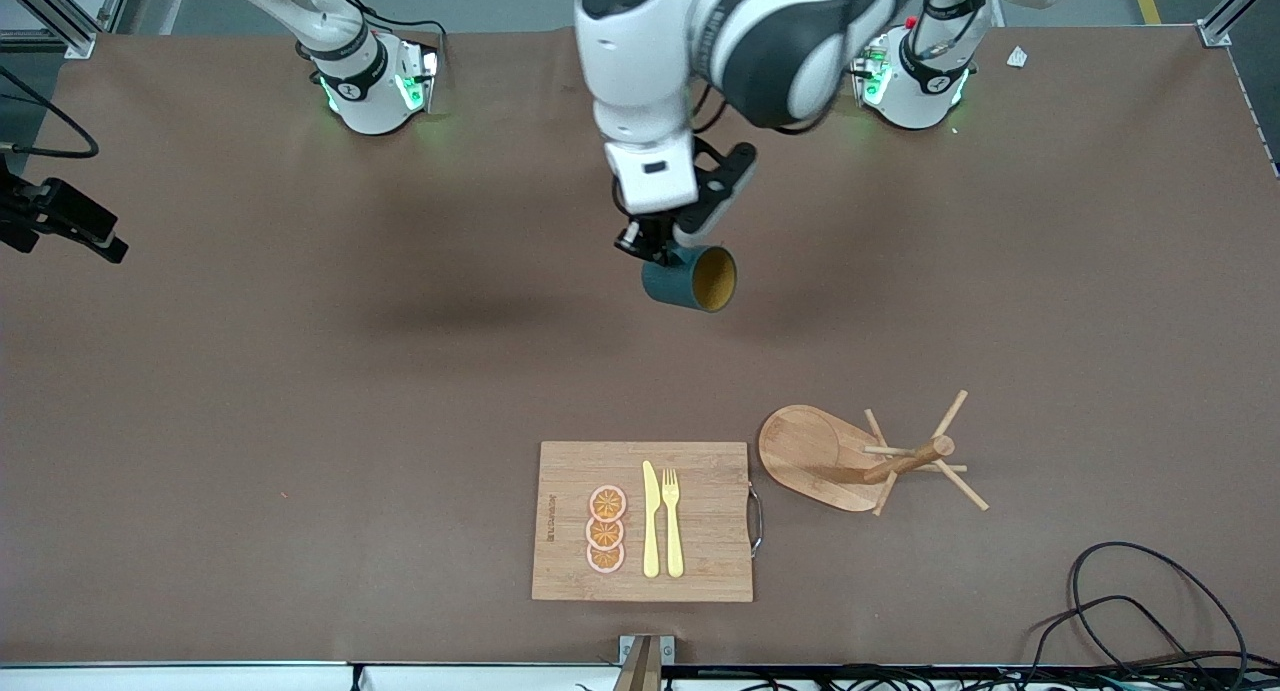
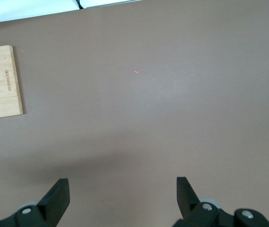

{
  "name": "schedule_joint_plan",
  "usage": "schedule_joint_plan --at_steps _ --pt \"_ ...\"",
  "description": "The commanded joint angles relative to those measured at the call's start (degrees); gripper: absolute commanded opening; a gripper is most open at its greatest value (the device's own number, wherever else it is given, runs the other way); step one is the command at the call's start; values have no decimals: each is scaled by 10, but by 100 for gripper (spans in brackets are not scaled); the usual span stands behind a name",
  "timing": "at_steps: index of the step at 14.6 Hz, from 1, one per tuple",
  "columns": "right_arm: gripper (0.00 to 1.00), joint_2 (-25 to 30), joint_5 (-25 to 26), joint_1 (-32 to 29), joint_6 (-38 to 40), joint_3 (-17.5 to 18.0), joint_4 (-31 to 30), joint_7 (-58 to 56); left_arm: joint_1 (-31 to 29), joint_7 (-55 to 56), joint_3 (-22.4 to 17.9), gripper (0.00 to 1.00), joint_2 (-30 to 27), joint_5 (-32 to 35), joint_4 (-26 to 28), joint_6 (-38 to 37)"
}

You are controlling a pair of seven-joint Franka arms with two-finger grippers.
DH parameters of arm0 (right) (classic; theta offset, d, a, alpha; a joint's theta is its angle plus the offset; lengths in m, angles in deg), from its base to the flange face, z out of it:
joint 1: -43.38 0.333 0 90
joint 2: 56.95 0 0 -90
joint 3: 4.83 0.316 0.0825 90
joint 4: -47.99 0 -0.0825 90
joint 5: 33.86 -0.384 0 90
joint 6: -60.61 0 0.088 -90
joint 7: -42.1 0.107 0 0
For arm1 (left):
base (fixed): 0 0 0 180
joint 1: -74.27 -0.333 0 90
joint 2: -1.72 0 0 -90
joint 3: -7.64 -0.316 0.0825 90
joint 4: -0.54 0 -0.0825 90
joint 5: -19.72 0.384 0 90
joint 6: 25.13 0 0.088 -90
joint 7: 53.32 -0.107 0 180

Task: Pass cup and hang on rack
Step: 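Grasp the mug handle with the left gripper and lift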

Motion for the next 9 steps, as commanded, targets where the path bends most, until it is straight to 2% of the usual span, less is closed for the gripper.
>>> schedule_joint_plan --at_steps 1,6,9 --pt "100 -1 -9 1 6 -1 5 8 -67 -28 6 0 -20 -106 9 35" --pt "100 0 -1 14 14 0 5 16 -201 -145 6 0 -20 -331 9 54" --pt "100 0 -4 9 14 -1 5 9 -261 -186 4 0 -14 -434 9 57"
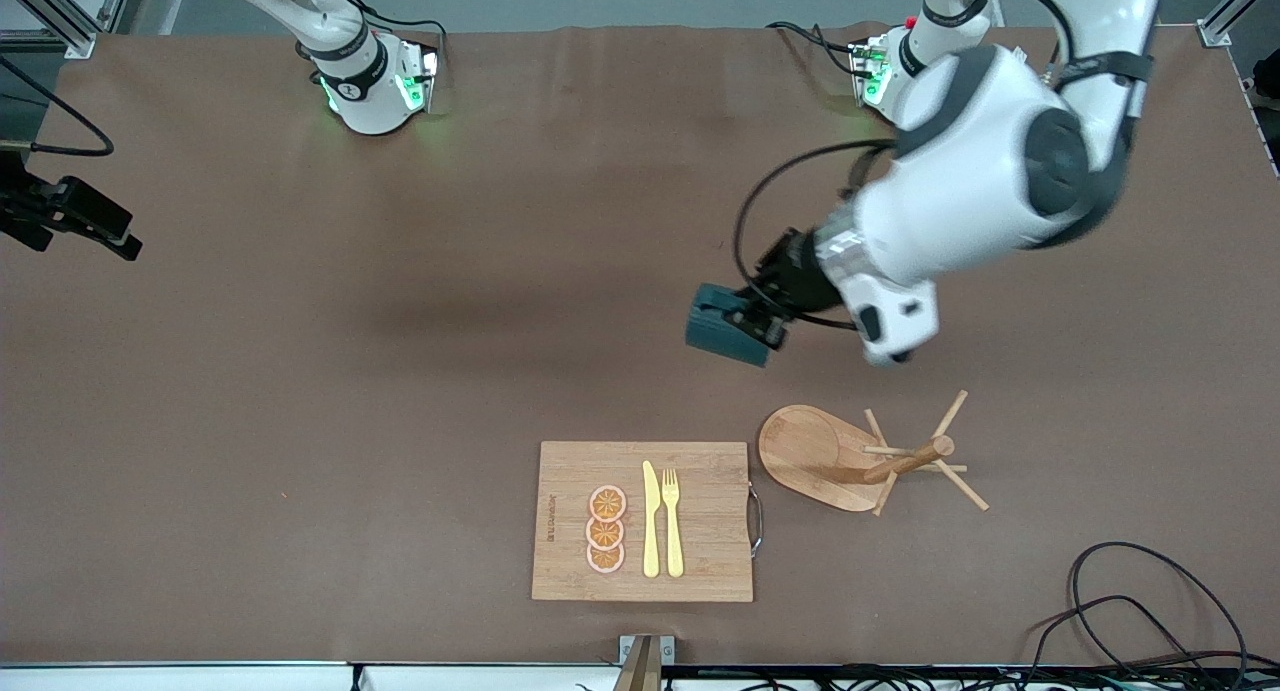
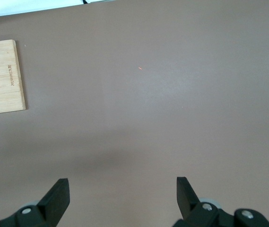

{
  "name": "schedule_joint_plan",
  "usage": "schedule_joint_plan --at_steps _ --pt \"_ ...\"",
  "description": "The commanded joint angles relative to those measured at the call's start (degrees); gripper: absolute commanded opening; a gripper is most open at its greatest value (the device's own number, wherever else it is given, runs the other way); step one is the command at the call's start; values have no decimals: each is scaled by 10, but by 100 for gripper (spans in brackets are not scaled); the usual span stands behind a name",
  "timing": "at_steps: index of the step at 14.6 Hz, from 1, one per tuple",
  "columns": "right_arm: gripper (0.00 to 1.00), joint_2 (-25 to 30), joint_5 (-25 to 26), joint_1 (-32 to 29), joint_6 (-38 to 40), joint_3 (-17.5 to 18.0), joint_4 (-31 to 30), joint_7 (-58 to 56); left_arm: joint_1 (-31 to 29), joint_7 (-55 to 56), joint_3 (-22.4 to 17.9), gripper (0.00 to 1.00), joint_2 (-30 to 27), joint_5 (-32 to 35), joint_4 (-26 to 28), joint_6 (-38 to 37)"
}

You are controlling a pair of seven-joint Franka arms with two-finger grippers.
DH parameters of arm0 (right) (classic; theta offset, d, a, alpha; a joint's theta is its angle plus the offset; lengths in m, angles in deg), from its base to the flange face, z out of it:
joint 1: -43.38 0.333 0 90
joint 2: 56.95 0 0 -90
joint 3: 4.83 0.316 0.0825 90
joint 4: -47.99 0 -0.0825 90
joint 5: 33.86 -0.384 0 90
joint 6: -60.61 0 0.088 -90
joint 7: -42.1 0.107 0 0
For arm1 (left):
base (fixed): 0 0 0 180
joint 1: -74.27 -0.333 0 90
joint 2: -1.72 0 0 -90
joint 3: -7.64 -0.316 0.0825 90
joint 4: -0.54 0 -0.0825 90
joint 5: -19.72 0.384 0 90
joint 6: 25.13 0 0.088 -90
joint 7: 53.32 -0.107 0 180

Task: Pass cup and hang on rack
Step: 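Carry the mug to the wooden rack and hook the handle on a peg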

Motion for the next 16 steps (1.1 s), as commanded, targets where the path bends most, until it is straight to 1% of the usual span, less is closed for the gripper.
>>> schedule_joint_plan --at_steps 1,3,4,8,11,16 --pt "100 1 -5 -1 7 -2 5 5 -45 -39 5 0 0 -85 8 11" --pt "100 2 -7 -1 7 -2 5 11 -82 -65 2 0 11 -165 11 10" --pt "100 2 -8 -2 7 -3 5 11 -94 -67 1 0 14 -177 12 10" --pt "100 3 -8 -4 6 -5 7 7 -127 -85 1 0 46 -186 13 10" --pt "100 2 -8 -4 7 -4 11 3 -137 -98 1 0 62 -206 12 11" --pt "100 -1 -8 -4 -1 -3 6 -72 -137 -104 0 0 83 -214 11 45"
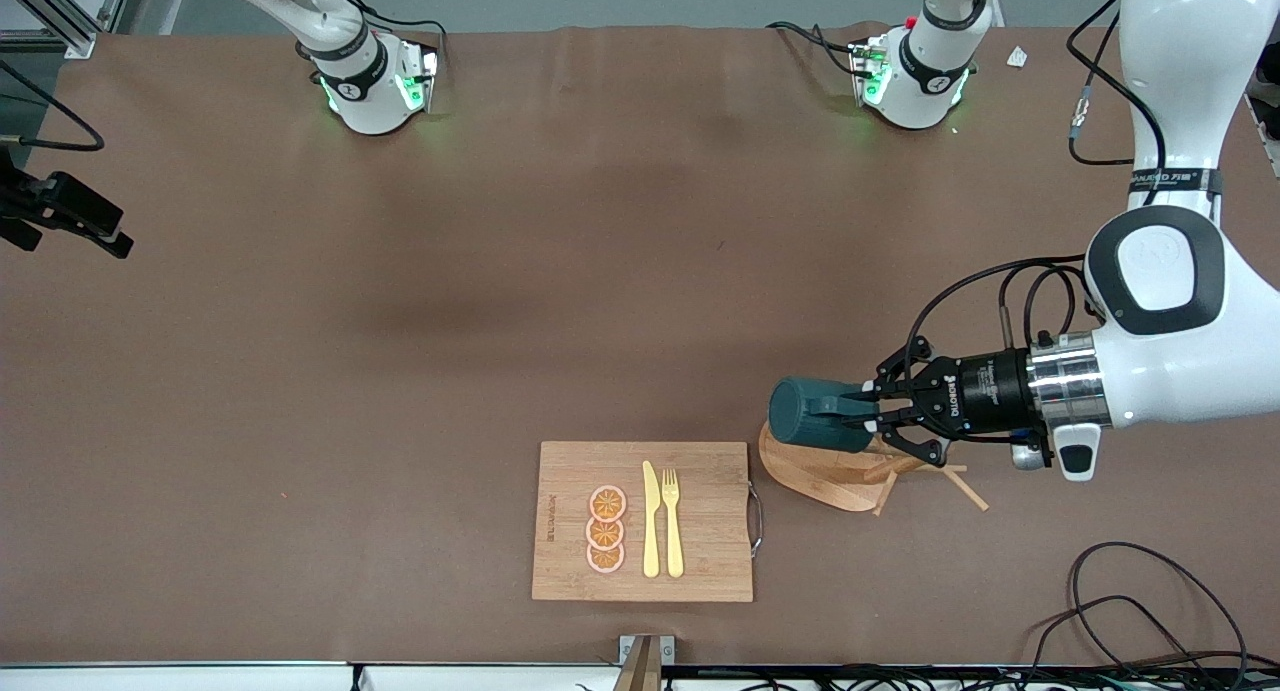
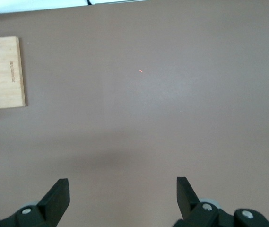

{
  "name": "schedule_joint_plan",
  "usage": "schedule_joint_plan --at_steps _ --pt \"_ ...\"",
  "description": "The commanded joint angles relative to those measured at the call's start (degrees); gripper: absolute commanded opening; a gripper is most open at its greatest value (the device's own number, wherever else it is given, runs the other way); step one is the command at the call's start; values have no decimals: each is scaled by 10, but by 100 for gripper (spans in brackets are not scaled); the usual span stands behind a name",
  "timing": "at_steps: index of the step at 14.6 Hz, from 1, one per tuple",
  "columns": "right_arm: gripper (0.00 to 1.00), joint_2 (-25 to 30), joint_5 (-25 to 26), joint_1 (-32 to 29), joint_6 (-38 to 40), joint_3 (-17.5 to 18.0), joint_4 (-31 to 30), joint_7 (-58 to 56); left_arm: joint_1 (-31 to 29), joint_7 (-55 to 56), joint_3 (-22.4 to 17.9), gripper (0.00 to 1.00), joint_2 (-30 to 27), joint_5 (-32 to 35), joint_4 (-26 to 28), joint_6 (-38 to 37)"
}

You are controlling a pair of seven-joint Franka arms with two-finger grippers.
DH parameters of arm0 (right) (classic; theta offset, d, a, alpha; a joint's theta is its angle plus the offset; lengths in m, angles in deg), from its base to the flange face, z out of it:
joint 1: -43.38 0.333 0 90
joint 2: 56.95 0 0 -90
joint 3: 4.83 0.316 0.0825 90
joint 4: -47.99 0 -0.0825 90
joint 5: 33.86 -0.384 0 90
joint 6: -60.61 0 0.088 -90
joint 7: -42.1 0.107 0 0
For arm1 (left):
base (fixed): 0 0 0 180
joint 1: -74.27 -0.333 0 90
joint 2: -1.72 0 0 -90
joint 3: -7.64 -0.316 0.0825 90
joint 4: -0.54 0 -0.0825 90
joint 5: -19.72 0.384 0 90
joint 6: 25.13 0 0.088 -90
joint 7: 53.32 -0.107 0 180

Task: Pass cup and hang on rack
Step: 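Carry the mug to the wooden rack and hook the handle on a peg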

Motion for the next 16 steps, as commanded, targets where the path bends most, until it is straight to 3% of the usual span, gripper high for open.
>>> schedule_joint_plan --at_steps 1,16 --pt "100 0 -7 -2 -1 1 1 -29 -3 -14 2 0 8 -14 0 22" --pt "100 0 -7 11 2 3 0 -23 -29 -84 -4 1 41 -8 0 44"
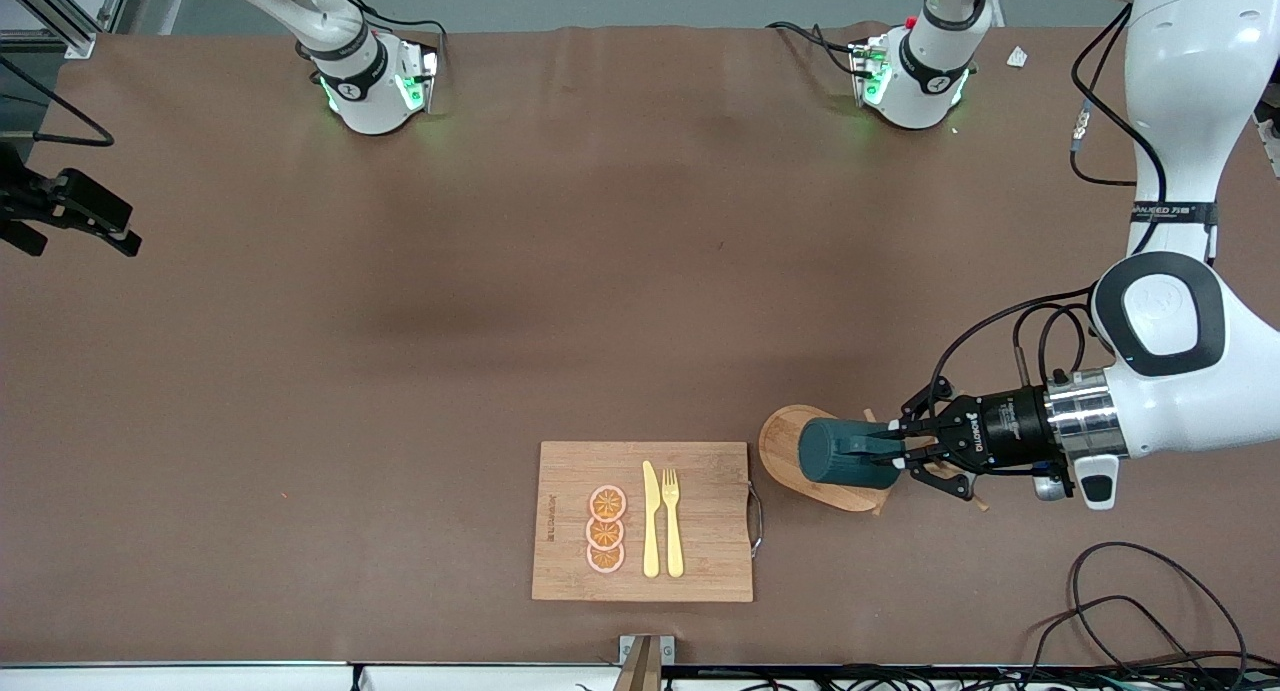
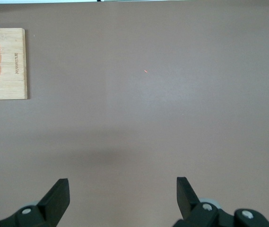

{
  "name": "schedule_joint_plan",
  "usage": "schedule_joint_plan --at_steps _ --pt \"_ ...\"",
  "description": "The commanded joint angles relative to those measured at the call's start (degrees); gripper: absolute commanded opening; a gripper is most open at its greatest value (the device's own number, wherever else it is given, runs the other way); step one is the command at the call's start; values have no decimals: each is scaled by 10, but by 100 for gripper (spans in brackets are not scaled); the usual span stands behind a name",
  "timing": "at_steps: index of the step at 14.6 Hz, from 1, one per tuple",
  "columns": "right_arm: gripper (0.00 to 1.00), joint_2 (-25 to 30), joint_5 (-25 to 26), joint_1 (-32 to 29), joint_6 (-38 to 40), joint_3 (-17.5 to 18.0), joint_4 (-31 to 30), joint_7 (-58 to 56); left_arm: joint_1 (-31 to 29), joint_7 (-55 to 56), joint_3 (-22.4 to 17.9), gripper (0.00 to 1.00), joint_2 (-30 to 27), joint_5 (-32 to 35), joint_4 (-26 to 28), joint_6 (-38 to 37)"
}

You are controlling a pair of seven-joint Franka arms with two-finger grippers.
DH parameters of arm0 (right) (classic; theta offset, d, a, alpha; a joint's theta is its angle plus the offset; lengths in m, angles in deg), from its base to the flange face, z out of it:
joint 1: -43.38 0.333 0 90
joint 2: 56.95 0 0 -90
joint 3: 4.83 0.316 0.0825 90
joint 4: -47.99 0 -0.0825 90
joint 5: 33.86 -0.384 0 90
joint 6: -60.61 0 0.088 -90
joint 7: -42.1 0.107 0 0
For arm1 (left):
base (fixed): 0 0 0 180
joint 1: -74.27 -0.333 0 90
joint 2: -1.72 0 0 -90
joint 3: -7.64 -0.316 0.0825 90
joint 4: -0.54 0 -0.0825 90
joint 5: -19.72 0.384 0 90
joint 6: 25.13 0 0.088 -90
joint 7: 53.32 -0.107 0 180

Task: Pass cup and hang on rack
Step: 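Open the left gripper to release the hanging mug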

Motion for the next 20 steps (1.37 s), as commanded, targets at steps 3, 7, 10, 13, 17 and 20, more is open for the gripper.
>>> schedule_joint_plan --at_steps 3,7,10,13,17,20 --pt "100 1 -7 8 2 0 0 -3 -2 -18 -7 1 1 -5 0 8" --pt "100 1 -7 8 1 0 0 -2 -2 -34 -16 1 8 -4 0 8" --pt "100 1 -7 7 0 0 0 -2 1 -34 -18 3 14 -3 0 15" --pt "100 1 -7 8 1 0 0 -3 -1 -41 -18 5 16 6 0 15" --pt "100 0 -8 6 0 0 -2 -2 0 -34 -18 59 17 6 0 25" --pt "100 0 -8 6 0 0 -1 -2 2 -31 -18 100 8 7 0 24"
